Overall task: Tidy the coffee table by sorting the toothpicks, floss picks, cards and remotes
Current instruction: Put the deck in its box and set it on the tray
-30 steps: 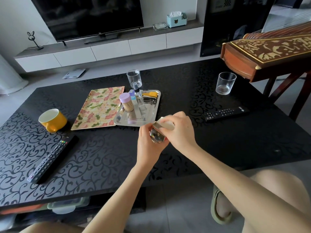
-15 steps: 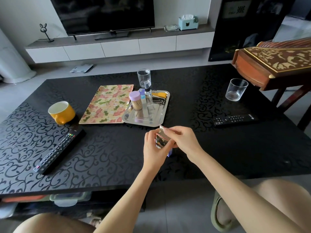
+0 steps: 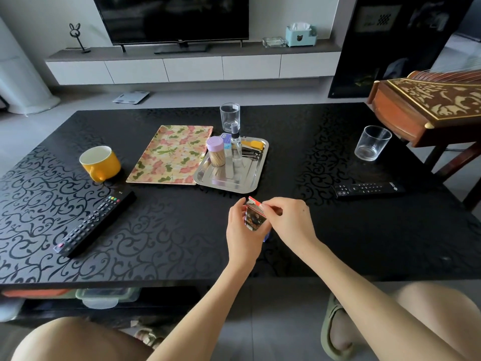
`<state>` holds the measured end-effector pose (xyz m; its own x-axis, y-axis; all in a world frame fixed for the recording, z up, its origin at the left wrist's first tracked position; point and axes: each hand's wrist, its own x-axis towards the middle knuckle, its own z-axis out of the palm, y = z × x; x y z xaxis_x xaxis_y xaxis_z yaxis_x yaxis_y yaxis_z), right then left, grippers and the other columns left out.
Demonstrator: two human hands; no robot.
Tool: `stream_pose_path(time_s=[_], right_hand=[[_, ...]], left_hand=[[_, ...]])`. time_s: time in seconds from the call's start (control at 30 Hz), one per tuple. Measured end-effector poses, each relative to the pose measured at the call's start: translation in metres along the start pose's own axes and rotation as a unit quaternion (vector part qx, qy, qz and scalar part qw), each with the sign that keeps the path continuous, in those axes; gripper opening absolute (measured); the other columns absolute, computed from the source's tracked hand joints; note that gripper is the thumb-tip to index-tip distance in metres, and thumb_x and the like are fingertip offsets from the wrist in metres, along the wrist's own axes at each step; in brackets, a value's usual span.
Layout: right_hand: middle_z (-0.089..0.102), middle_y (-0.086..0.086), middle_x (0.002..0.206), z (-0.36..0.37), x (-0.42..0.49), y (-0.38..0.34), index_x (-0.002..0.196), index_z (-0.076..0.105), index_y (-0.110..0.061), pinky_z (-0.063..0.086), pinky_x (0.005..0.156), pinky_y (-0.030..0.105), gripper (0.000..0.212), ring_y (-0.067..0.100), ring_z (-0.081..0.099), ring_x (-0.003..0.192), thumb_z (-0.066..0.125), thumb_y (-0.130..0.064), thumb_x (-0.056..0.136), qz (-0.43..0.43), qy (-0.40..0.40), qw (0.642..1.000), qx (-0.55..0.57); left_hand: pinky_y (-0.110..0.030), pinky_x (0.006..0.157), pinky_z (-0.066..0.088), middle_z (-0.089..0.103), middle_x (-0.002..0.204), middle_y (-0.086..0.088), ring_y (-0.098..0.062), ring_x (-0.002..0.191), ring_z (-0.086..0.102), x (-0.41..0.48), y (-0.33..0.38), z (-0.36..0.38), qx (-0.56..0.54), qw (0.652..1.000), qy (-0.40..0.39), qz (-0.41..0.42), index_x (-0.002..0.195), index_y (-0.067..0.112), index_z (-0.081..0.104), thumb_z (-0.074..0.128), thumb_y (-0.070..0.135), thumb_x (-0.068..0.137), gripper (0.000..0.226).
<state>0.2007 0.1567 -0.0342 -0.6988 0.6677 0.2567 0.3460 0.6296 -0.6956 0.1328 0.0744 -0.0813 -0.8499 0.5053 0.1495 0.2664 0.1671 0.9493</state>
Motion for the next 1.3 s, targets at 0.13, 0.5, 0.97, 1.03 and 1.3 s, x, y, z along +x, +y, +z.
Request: stream_pose_path(time_s=[0.13, 0.5, 0.97, 1.03, 1.3], right_hand=[[0.073, 0.000, 0.085, -0.001, 0.001, -0.002, 0.097, 0.074, -0.011, 0.048, 0.060, 0.013, 0.020, 0.008, 0.066, 0.075, 0.059, -0.022, 0.091, 0.019, 0.006, 1.000, -0.002], [0.073, 0.005, 0.085, -0.006, 0.009, -0.006, 0.095, 0.075, -0.007, 0.057, 0.068, 0.031, 0.022, 0.013, 0.068, 0.077, 0.061, -0.023, 0.091, 0.075, 0.003, 0.997, 0.007], [0.072, 0.003, 0.079, -0.009, 0.019, 0.001, 0.089, 0.076, -0.008, 0.058, 0.073, 0.042, 0.019, 0.014, 0.068, 0.076, 0.067, -0.024, 0.086, 0.142, -0.007, 0.985, 0.093], [0.073, 0.000, 0.081, -0.009, 0.018, 0.001, 0.091, 0.076, -0.011, 0.058, 0.073, 0.036, 0.016, 0.011, 0.067, 0.077, 0.070, -0.024, 0.083, 0.124, -0.010, 0.989, 0.080], [0.071, -0.001, 0.079, -0.007, 0.012, -0.006, 0.088, 0.074, -0.011, 0.052, 0.061, 0.020, 0.017, 0.008, 0.066, 0.071, 0.065, -0.025, 0.088, 0.037, -0.007, 0.999, -0.018]], left_hand=[[0.000, 0.068, 0.038, 0.049, 0.106, 0.011, -0.002, 0.091, 0.053, 0.002, 0.001, 0.000, 0.046, 0.999, -0.009, 0.016, 0.124, 0.019, 0.051, 0.075, 0.020, 0.075, 0.055], [-0.004, 0.069, 0.041, 0.048, 0.106, 0.017, 0.001, 0.092, 0.051, 0.003, 0.007, 0.005, 0.067, 0.998, 0.002, 0.016, 0.132, 0.019, 0.048, 0.074, 0.032, 0.078, 0.061], [-0.013, 0.074, 0.040, 0.052, 0.110, 0.005, -0.004, 0.092, 0.053, 0.006, 0.012, 0.007, 0.121, 0.992, -0.004, 0.027, 0.130, 0.016, 0.047, 0.073, 0.041, 0.077, 0.064], [-0.015, 0.074, 0.040, 0.051, 0.110, 0.005, -0.008, 0.095, 0.055, 0.006, 0.012, 0.007, 0.121, 0.992, -0.008, 0.026, 0.130, 0.017, 0.047, 0.072, 0.039, 0.077, 0.063], [-0.010, 0.076, 0.036, 0.048, 0.121, 0.006, -0.008, 0.103, 0.053, 0.007, 0.013, 0.002, 0.115, 0.993, -0.031, 0.021, 0.139, 0.019, 0.037, 0.072, 0.033, 0.079, 0.070]])
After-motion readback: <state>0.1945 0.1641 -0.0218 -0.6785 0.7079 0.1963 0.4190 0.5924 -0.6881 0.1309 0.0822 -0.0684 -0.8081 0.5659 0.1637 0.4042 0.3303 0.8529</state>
